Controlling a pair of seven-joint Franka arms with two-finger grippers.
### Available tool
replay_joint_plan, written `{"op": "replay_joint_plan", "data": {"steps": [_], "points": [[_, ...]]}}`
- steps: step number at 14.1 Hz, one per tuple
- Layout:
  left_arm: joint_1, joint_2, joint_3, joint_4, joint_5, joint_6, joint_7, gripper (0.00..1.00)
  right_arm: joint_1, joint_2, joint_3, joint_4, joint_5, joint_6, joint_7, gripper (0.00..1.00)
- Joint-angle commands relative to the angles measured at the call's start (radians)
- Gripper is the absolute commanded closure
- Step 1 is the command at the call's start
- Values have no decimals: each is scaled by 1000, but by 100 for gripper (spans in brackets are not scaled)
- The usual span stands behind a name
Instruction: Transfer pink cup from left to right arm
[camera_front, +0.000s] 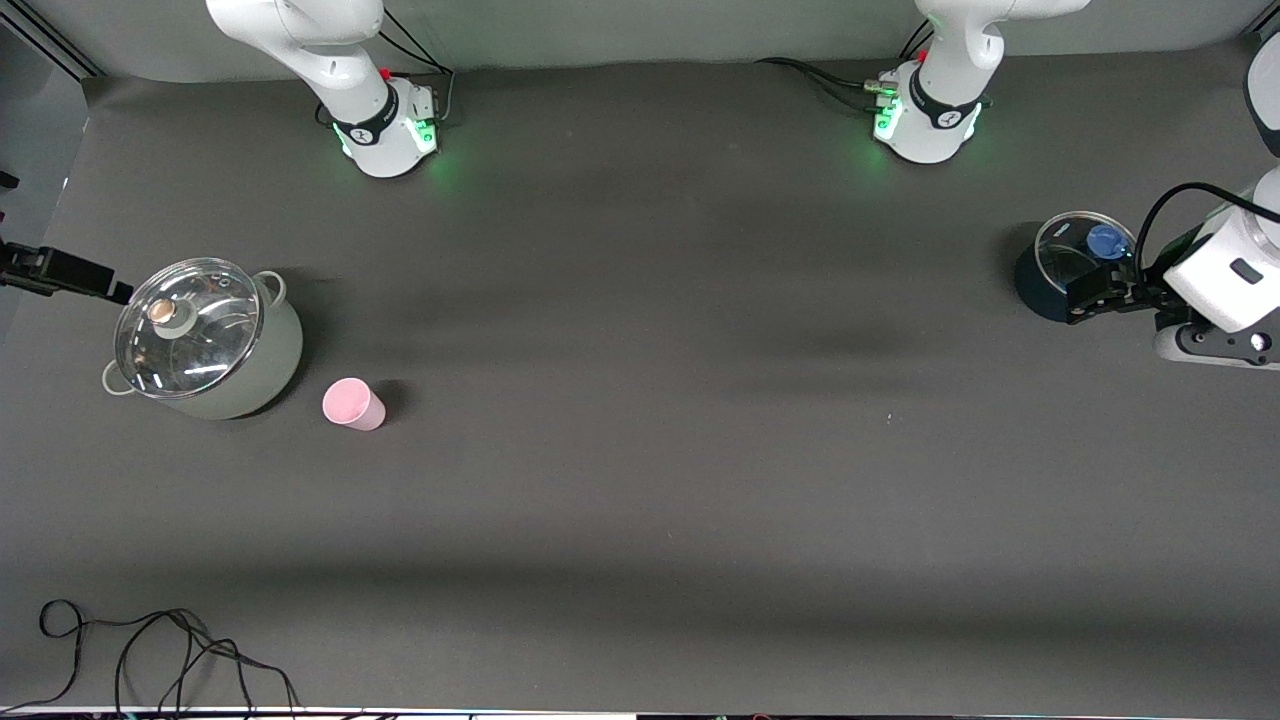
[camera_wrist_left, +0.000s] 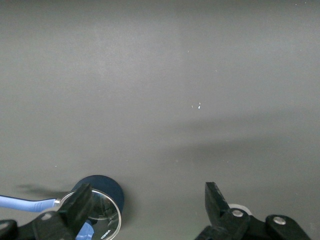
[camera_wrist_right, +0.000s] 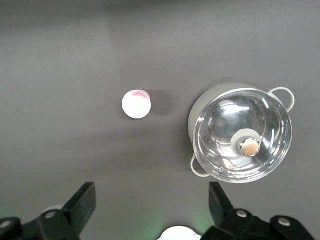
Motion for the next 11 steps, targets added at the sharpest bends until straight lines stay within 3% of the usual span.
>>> {"op": "replay_joint_plan", "data": {"steps": [1,3,11], "points": [[-16,8,12,26,3,-10,2,0,-19,-117,23,-178,-26,105,-4,0],[-16,9,12,29,3,-11,0,0,-34,-173,25,-285,-24,203,-88,0],[-15,9,12,30,5,-11,-30,0,-20,-161,25,-261,-24,217,-120,0]]}}
